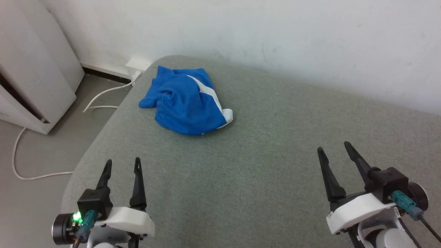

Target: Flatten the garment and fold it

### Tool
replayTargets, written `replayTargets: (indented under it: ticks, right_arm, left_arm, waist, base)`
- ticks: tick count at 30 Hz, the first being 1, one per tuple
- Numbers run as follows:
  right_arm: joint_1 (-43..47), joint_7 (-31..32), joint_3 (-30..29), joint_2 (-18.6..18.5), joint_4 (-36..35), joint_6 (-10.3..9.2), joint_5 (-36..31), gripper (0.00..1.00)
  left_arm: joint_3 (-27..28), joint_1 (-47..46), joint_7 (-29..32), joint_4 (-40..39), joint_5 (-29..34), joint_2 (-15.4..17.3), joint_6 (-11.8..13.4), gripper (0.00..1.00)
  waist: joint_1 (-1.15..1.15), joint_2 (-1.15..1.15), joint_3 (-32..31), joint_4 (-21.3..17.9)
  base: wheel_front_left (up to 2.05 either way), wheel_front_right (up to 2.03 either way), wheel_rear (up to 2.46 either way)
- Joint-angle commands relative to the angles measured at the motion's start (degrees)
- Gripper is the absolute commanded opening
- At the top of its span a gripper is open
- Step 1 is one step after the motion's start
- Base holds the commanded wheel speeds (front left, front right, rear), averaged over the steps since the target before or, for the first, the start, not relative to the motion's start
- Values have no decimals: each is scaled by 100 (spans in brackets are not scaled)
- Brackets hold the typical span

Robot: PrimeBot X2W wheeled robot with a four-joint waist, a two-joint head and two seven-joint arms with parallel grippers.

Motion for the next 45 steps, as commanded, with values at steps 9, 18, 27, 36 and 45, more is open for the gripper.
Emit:
replayTargets:
  ticks: [9, 18, 27, 36, 45]
  right_arm:
    - [-107, -98, 26, 15, 34, -9, 95, 100]
    - [-140, -161, 64, 17, 69, -10, 143, 100]
    - [-160, -229, 96, 19, 99, -11, 197, 100]
    - [-210, -285, 138, 20, 122, -12, 236, 100]
    - [-313, -265, 234, 21, 98, -12, 226, 100]
  left_arm:
    - [42, -27, -156, 96, -121, 26, 76, 100]
    - [55, -36, -264, 170, -176, 30, 99, 100]
    - [50, -33, -371, 232, -225, 30, 131, 100]
    - [57, -45, -479, 299, -291, 30, 161, 100]
    - [160, -139, -492, 250, -381, 33, 154, 100]
  waist:
    - [0, 0, 17, 243]
    - [0, 0, 41, 460]
    - [0, 0, 46, 693]
    - [0, 0, 102, 896]
    - [0, 0, 266, 673]
  base:
    - [0, 0, 0]
    - [0, 0, 0]
    - [0, 0, 0]
    - [0, 0, 0]
    - [0, 0, 0]
